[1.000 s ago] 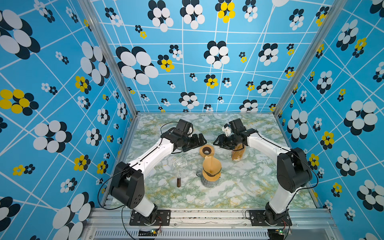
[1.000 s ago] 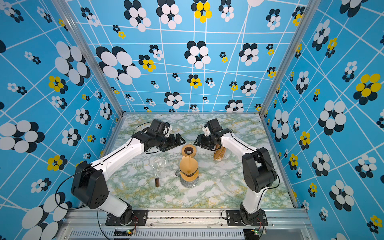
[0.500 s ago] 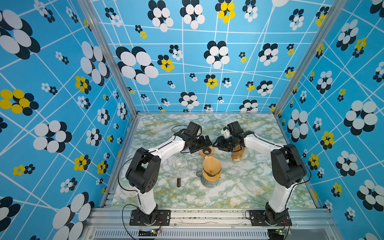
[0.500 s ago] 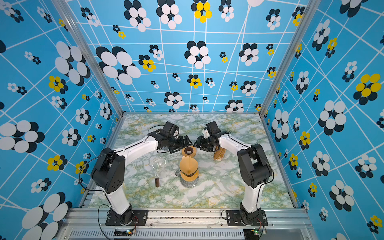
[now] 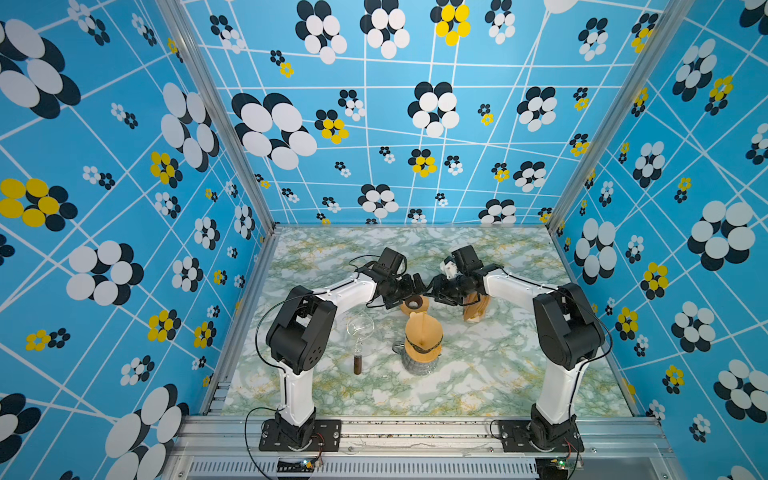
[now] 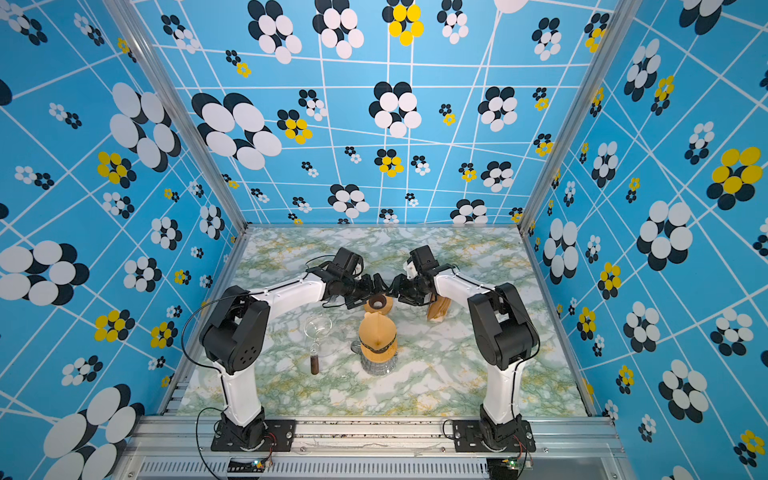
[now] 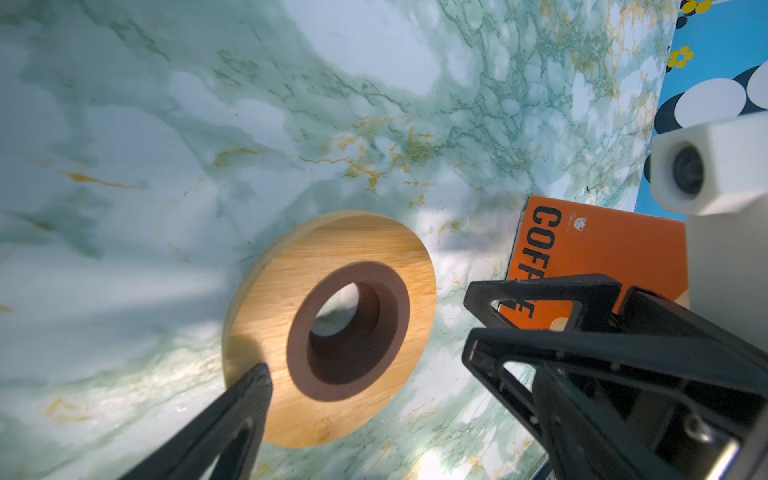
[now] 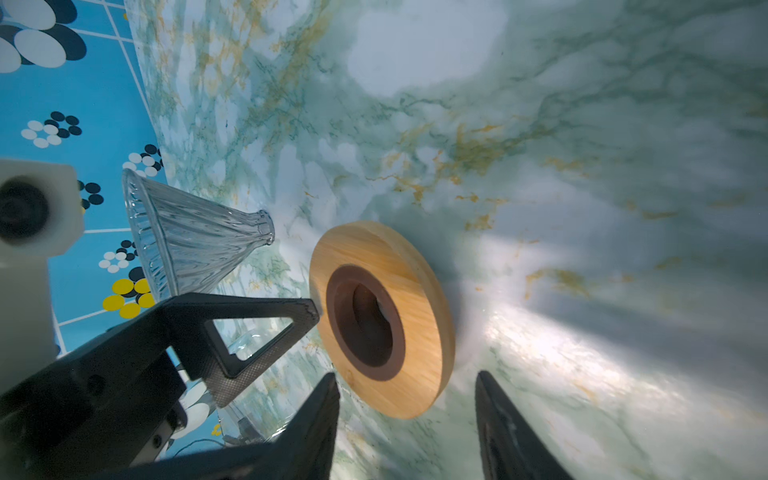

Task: Place the coffee filter in the dripper
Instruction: 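Move both grippers toward the spare wooden ring beyond the pitcher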

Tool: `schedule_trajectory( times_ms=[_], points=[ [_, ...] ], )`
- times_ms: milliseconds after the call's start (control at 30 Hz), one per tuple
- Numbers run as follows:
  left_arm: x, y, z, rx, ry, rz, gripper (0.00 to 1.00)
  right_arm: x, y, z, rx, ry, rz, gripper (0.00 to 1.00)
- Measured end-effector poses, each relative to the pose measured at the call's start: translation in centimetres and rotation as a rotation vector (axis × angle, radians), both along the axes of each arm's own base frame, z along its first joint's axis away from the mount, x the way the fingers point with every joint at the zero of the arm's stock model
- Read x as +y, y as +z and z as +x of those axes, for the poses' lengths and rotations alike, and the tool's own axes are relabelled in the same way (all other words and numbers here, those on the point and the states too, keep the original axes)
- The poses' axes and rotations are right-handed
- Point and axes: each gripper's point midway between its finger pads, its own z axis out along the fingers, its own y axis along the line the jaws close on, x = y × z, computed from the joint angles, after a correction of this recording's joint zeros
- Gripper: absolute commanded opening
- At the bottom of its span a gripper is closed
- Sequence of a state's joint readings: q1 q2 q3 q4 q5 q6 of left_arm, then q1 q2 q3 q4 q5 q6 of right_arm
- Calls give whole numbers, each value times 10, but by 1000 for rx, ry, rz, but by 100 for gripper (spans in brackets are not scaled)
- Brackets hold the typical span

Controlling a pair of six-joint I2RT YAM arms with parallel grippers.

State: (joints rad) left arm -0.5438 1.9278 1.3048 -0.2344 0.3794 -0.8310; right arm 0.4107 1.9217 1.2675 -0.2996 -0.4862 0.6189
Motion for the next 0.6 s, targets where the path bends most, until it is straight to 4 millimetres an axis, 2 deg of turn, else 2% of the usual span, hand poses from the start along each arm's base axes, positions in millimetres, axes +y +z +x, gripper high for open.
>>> schedule_trajectory(
  times_ms=[267, 600],
  points=[
    [2, -6, 2, 8, 6, 7, 99, 7, -16, -3, 43, 24, 35, 55],
    [4, -9, 3, 20, 19, 7, 99, 13, -15, 0, 39, 41, 77, 54]
  ],
)
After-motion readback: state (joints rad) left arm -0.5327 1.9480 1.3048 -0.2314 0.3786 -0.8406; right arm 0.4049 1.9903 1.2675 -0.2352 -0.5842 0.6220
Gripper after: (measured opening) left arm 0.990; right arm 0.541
